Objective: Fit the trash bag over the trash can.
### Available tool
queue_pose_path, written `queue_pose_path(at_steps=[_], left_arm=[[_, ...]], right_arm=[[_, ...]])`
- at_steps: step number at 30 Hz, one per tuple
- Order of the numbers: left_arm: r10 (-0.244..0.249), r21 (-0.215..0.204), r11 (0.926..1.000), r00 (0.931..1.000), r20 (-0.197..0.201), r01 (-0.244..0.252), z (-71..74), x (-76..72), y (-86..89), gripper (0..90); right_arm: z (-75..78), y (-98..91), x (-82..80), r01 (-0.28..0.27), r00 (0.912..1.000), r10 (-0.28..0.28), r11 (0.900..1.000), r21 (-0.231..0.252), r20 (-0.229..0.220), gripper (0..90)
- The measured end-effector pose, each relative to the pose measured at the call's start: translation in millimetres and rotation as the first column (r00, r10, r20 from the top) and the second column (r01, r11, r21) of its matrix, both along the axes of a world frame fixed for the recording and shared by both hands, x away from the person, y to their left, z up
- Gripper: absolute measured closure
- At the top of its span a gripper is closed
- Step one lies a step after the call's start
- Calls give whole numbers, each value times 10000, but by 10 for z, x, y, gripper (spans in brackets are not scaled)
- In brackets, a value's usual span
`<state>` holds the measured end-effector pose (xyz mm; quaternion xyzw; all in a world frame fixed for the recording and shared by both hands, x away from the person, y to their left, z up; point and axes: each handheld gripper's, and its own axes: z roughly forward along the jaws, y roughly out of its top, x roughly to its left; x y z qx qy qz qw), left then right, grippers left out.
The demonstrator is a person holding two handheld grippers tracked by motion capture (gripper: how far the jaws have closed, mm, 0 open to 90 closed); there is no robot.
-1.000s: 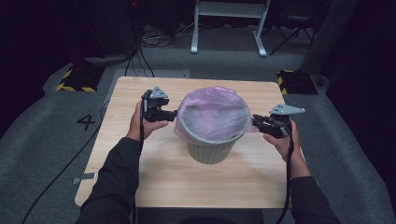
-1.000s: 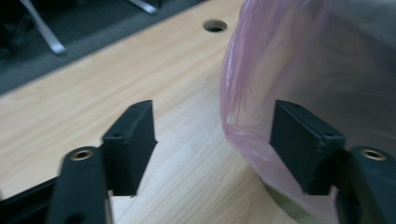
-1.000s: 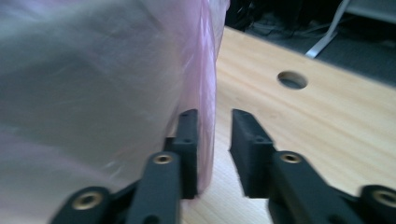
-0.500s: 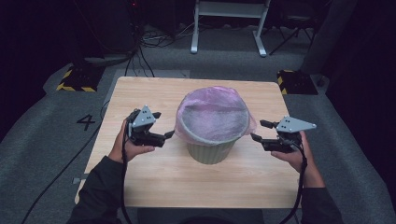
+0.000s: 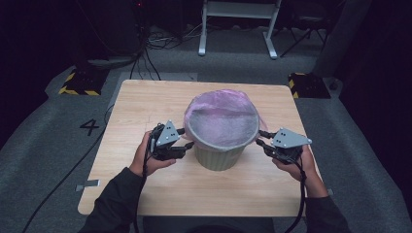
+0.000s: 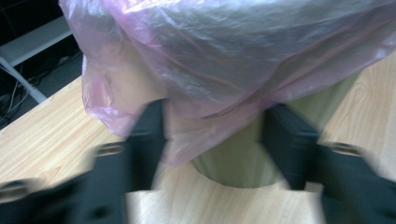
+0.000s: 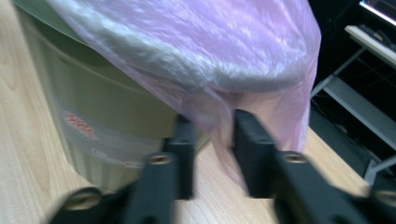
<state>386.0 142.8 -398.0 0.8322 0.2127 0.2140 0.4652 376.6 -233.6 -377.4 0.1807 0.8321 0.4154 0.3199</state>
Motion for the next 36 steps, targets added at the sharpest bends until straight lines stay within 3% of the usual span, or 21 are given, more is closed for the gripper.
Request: queue_pose_path(at_steps=[4, 7, 11, 14, 17, 21, 23, 24, 27, 30, 34, 35, 36], left_arm=[[-56, 15, 10000, 9999, 129, 56, -30, 31, 41, 881], [-249, -132, 9996, 9995, 201, 251, -31, 4, 85, 899], [-436, 302, 9986, 9986, 283, 427, -65, -58, 108, 900], [-514, 631, 9967, 9986, 81, 508, -146, -61, 122, 900], [-773, 810, 9936, 9967, -251, 791, -243, -47, 108, 900], [-832, 1647, 9826, 9963, -217, 857, -365, -59, 29, 900], [-818, 1677, 9823, 9965, -196, 840, -412, -51, 24, 900], [-759, 1481, 9859, 9969, -182, 778, -427, -52, 32, 900], [-746, 1157, 9903, 9970, -203, 765, -425, -70, 61, 900], [-669, 1048, 9922, 9977, -120, 678, -428, -108, 95, 895], [-389, 436, 9983, 9991, -168, 396, -404, -136, 170, 766], [-290, 390, 9988, 9996, -48, 292, -393, -147, 177, 717], [-47, 353, 9994, 10000, 21, 46, -381, -154, 176, 608]], right_arm=[[-45, -26, -16, -50, 10000, 52, 9996, 281, -83, 900], [-45, -39, -52, -125, 9999, 129, 9993, 366, -107, 900], [-66, -43, -97, -388, 9985, 399, 9988, 301, -377, 900], [-121, -39, -95, -497, 9959, 514, 9985, 241, -746, 900], [-209, -28, -91, -709, 9911, 713, 9975, 72, -1124, 900], [-387, 9, -58, -823, 9823, 767, 9963, -261, -1711, 900], [-488, 19, -27, -878, 9751, 790, 9956, -336, -2074, 900], [-526, 22, -14, -770, 9741, 674, 9964, -363, -2157, 900], [-535, -10, -44, -598, 9807, 546, 9980, -225, -1877, 869], [-473, -76, -149, -302, 9928, 309, 9995, 84, -1158, 705], [-357, -167, -252, 292, 9994, -285, 9986, 435, -172, 529], [-329, -176, -275, 469, 9988, -475, 9976, 507, 110, 472], [-305, -178, -294, 657, 9971, -678, 9960, 597, 342, 420]])
